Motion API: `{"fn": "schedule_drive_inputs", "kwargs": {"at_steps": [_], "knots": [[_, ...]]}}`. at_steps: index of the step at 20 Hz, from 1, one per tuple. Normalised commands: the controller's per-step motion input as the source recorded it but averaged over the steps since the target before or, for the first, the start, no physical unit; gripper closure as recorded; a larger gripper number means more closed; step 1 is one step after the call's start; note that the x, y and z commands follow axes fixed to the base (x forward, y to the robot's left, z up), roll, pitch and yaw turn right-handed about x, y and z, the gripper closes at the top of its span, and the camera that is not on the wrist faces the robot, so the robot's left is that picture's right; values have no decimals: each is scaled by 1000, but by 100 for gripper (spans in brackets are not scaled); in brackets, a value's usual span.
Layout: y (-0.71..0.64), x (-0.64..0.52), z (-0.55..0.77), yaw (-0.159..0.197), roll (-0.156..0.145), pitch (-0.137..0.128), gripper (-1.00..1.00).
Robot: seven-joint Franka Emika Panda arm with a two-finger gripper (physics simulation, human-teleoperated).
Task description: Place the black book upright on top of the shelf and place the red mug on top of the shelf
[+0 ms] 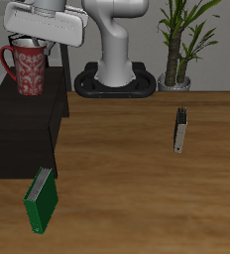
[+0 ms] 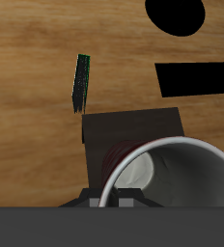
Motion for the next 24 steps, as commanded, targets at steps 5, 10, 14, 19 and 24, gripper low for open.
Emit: {"fn": "schedule_drive_inputs", "kwargs": {"at_steps": [5, 10, 14, 19, 24], "knots": [[-115, 156, -297, -21, -22, 26, 100], [-38, 96, -212, -6, -10, 29, 100], [-166, 214, -364, -14, -38, 57, 100], [-112, 155, -387, -26, -11, 71, -100], [28, 14, -39, 13, -12, 1, -100]]}}
